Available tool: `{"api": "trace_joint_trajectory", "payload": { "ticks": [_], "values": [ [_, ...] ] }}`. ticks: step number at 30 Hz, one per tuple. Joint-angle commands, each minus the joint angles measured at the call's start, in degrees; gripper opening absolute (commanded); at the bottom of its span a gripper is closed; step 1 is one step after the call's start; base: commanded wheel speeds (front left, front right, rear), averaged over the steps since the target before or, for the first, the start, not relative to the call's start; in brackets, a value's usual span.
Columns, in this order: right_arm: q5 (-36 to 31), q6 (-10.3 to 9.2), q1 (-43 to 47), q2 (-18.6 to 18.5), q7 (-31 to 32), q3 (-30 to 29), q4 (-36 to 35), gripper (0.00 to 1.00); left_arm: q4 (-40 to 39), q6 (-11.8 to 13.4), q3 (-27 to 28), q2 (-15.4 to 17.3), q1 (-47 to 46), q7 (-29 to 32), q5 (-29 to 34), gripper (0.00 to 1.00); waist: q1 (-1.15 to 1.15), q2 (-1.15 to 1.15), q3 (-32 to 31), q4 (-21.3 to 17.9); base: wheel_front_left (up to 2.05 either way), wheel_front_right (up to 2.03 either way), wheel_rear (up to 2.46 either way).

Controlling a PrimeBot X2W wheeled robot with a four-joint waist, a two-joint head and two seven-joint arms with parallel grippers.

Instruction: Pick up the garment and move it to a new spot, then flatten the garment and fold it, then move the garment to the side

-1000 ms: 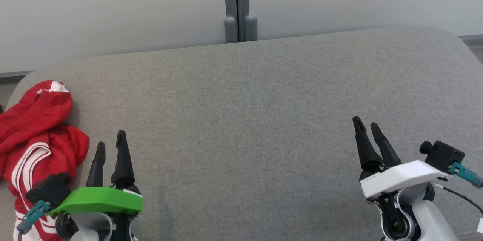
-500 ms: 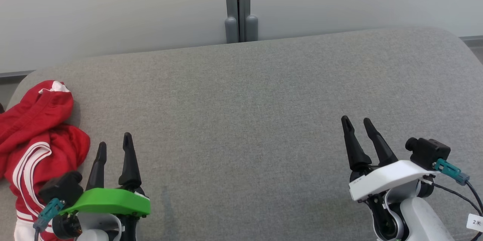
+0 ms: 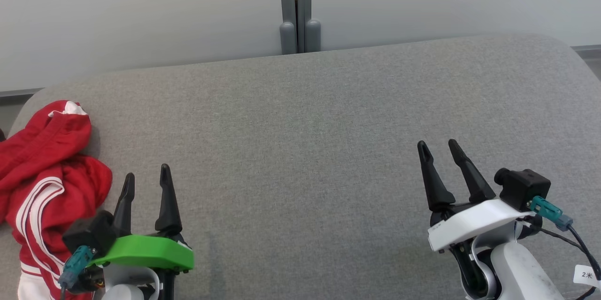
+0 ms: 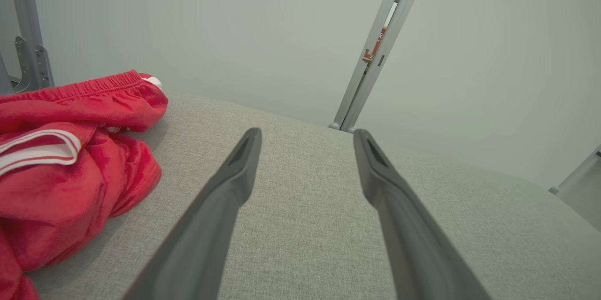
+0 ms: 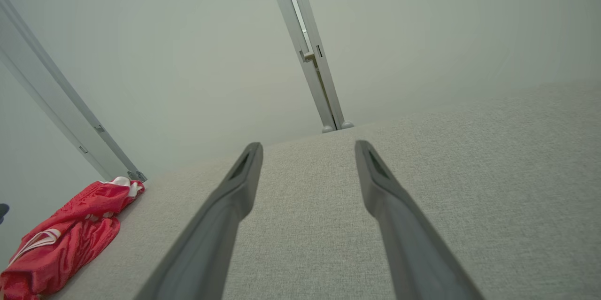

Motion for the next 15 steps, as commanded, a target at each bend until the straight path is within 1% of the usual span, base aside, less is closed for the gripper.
{"api": "trace_joint_trajectory", "payload": {
  "ticks": [1,15],
  "values": [
    [-1.6,0.01,-0.8,-0.2,-0.5,0.3,-0.6,1.00,-0.4,0.3,-0.2,0.5,-1.1,-0.6,1.6,1.00,0.00,0.00,0.0,0.0,0.00,0.00,0.00],
    [-7.5,0.02,-1.4,-0.2,-2.3,0.9,-0.7,1.00,-0.4,1.0,-0.7,0.5,-1.1,-2.2,7.4,1.00,0.00,0.00,0.1,0.0,0.00,0.00,0.00]
  ]
}}
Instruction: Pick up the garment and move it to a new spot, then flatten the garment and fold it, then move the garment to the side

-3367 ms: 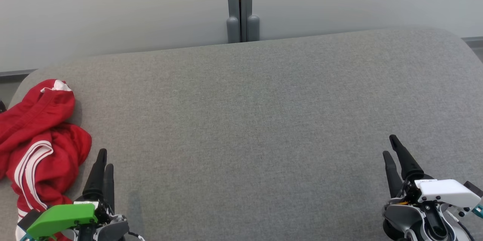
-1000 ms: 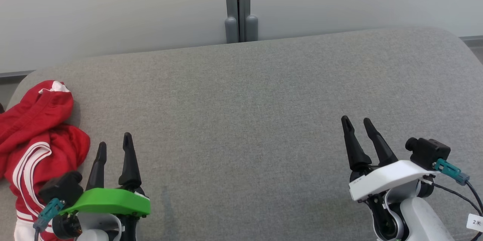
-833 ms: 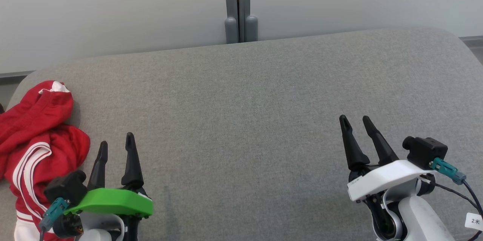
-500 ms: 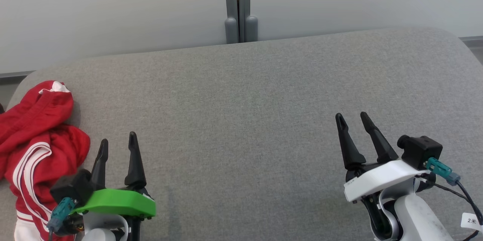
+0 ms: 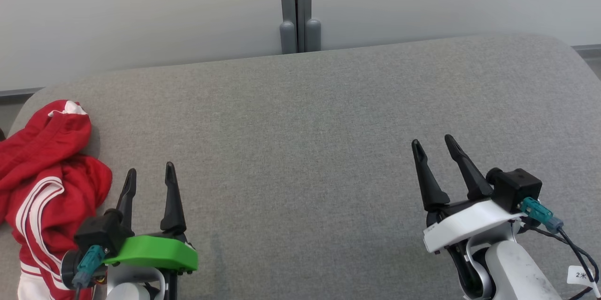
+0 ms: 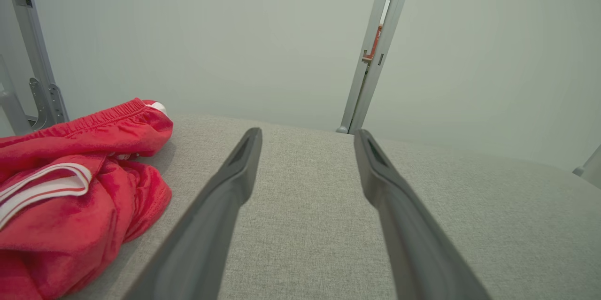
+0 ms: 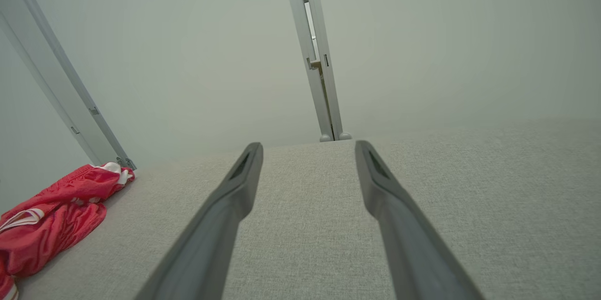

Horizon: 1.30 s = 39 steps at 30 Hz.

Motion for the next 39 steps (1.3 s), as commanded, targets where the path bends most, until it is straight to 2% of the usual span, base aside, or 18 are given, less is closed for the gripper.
{"api": "trace_joint_trajectory", "payload": {
  "ticks": [1,24,39],
  "values": [
    [-1.4,0.02,-1.0,-0.1,-0.6,0.1,-0.3,1.00,-0.4,0.3,0.0,0.5,-0.9,-0.5,1.1,1.00,0.00,0.00,0.0,0.0,0.00,0.00,0.00],
    [-10.2,0.01,-1.2,0.1,-3.0,1.1,-0.2,1.00,-0.4,0.8,-0.9,0.5,-0.8,-2.9,10.2,1.00,0.00,0.00,-0.1,0.1,0.00,0.00,0.00],
    [-9.9,0.01,-1.0,0.2,-2.9,0.9,0.1,1.00,-0.2,1.2,-1.1,0.5,-0.7,-2.8,9.5,1.00,0.00,0.00,-0.2,0.2,0.00,0.00,0.00]
  ]
}}
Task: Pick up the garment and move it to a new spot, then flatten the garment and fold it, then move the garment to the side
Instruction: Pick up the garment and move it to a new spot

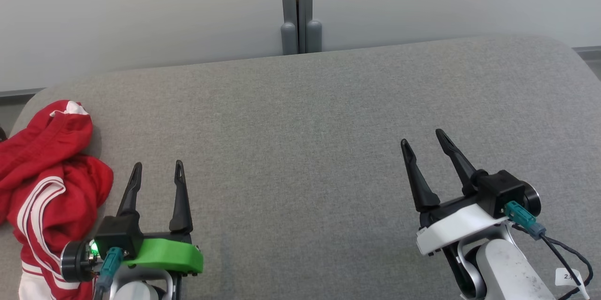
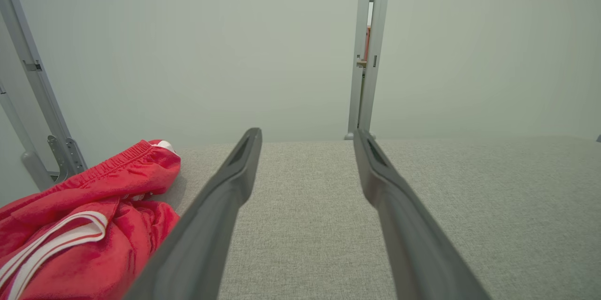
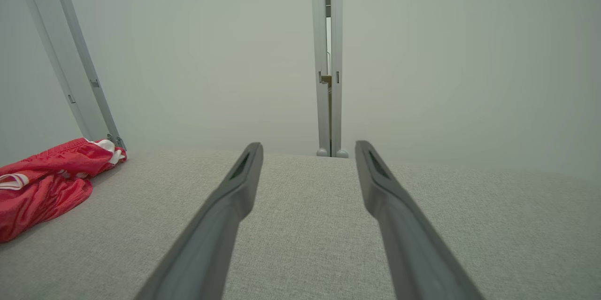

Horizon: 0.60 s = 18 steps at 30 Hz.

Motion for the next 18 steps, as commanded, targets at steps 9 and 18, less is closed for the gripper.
{"api": "trace_joint_trajectory", "payload": {
  "ticks": [9,18],
  "values": [
    [0.5,0.00,0.6,-0.1,-0.2,0.1,-0.4,1.00,0.5,0.2,0.6,0.4,-1.3,-0.2,-0.9,1.00,0.00,0.00,0.2,2.2,0.00,0.00,0.00],
    [1.9,0.00,1.1,-0.3,-0.2,1.5,-0.5,1.00,1.3,0.4,1.4,0.4,-0.8,-0.2,-1.0,1.00,0.00,0.00,0.4,10.3,0.00,0.00,0.00]
  ]
}}
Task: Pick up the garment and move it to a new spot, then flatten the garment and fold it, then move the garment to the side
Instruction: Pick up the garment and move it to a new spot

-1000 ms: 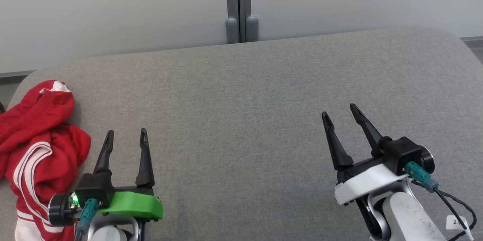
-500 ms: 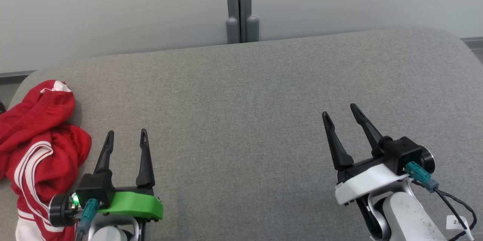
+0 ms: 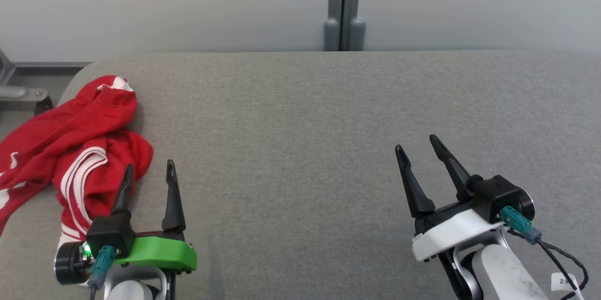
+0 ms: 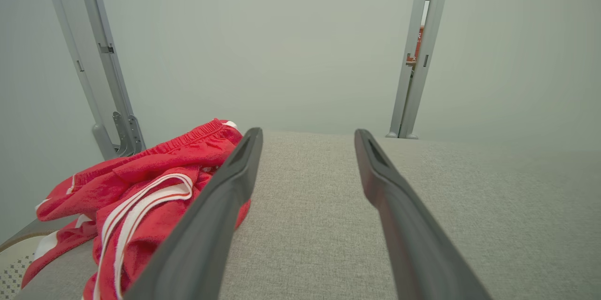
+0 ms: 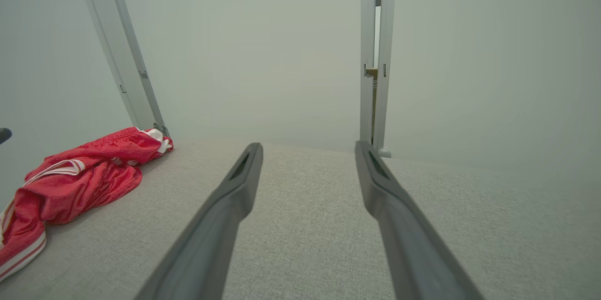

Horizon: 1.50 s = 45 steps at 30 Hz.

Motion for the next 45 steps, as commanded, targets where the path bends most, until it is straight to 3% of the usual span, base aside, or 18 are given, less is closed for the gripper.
{"api": "trace_joint_trajectory", "payload": {
  "ticks": [1,13,21,30,33,36,45],
  "values": [
    [0.6,0.00,0.3,-0.2,-0.2,0.3,-0.1,1.00,0.2,0.0,0.5,0.4,-0.1,-0.2,-0.2,1.00,0.00,0.00,0.1,4.7,0.00,0.00,0.00],
    [2.1,0.00,0.5,-0.5,-0.2,2.5,-0.3,1.00,1.3,-0.2,4.2,0.4,0.9,-0.2,-1.6,1.00,0.00,0.00,0.2,15.5,0.00,0.00,0.00],
    [2.8,0.00,0.5,-0.4,-0.2,3.1,-0.1,1.00,2.7,-0.8,5.0,0.4,1.0,-0.2,-1.8,1.00,0.00,0.00,-0.5,19.5,0.00,0.00,0.00],
    [3.0,0.00,0.1,-0.3,-0.2,3.2,0.0,1.00,3.9,-0.6,5.2,0.4,0.0,-0.2,-2.6,1.00,0.00,0.00,-0.6,20.2,0.00,0.00,0.00],
    [3.1,0.00,0.1,-0.2,-0.2,3.1,-0.1,1.00,4.7,-1.1,5.6,0.4,-1.3,-0.2,-3.1,1.00,0.00,0.00,-0.4,19.9,0.00,0.00,0.00],
    [3.2,0.00,-0.1,-0.2,-0.2,2.9,-0.1,1.00,8.5,-3.2,5.0,0.3,-3.3,0.8,-5.9,1.00,0.00,0.00,-0.1,19.3,0.00,0.00,0.00],
    [3.2,0.00,-2.0,-0.8,-0.2,3.4,-0.7,1.00,10.3,-5.5,6.2,6.4,-17.0,18.2,-11.2,1.00,0.00,0.00,3.3,14.3,0.00,0.00,0.00]
  ]
}}
